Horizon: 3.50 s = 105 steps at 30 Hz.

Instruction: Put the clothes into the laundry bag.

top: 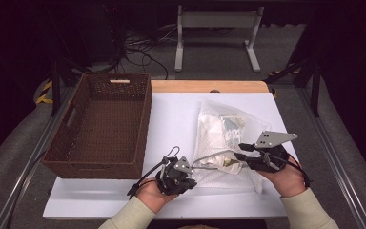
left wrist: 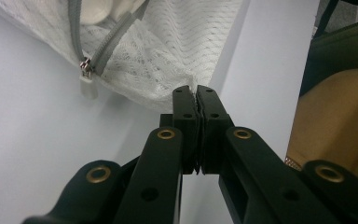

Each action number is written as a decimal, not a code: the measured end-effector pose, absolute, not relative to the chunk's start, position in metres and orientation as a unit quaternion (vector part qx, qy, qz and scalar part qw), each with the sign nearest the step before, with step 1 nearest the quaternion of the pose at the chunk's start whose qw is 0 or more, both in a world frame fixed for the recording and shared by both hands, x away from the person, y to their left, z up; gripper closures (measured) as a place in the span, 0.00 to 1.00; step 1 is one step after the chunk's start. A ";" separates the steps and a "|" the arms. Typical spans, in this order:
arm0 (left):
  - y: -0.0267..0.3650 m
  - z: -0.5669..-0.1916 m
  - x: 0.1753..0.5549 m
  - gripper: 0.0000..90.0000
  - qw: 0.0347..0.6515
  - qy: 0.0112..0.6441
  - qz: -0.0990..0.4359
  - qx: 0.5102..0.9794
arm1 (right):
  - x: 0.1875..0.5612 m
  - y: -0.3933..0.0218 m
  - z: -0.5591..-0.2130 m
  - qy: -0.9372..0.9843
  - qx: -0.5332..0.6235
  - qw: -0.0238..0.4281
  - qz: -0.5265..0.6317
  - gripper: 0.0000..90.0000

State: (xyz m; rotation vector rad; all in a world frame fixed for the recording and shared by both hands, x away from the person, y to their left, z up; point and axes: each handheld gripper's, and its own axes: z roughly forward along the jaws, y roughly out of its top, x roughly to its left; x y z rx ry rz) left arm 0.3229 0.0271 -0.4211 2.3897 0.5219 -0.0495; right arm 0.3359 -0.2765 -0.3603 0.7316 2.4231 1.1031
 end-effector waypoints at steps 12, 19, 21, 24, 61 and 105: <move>0.035 -0.409 0.327 0.63 0.365 0.226 -0.018 0.903 | 0.313 -0.272 -0.356 0.863 0.239 0.181 0.406 0.83; 0.029 -0.397 0.336 0.44 0.367 0.245 0.029 0.897 | 0.303 -0.271 -0.352 0.864 0.225 0.169 0.417 0.93; 0.024 -0.398 0.341 0.40 0.366 0.247 0.039 0.896 | 0.301 -0.267 -0.355 0.870 0.219 0.158 0.412 0.95; 0.015 -0.401 0.348 0.37 0.357 0.247 0.056 0.899 | 0.301 -0.261 -0.361 0.877 0.213 0.146 0.405 0.98; -0.001 -0.401 0.348 0.99 0.337 0.218 0.091 0.911 | 0.364 -0.238 -0.425 0.878 0.271 0.203 0.339 1.00; 0.026 -0.431 0.342 0.49 0.316 0.248 0.019 0.915 | 0.360 -0.356 -0.421 0.842 0.418 0.144 0.309 0.87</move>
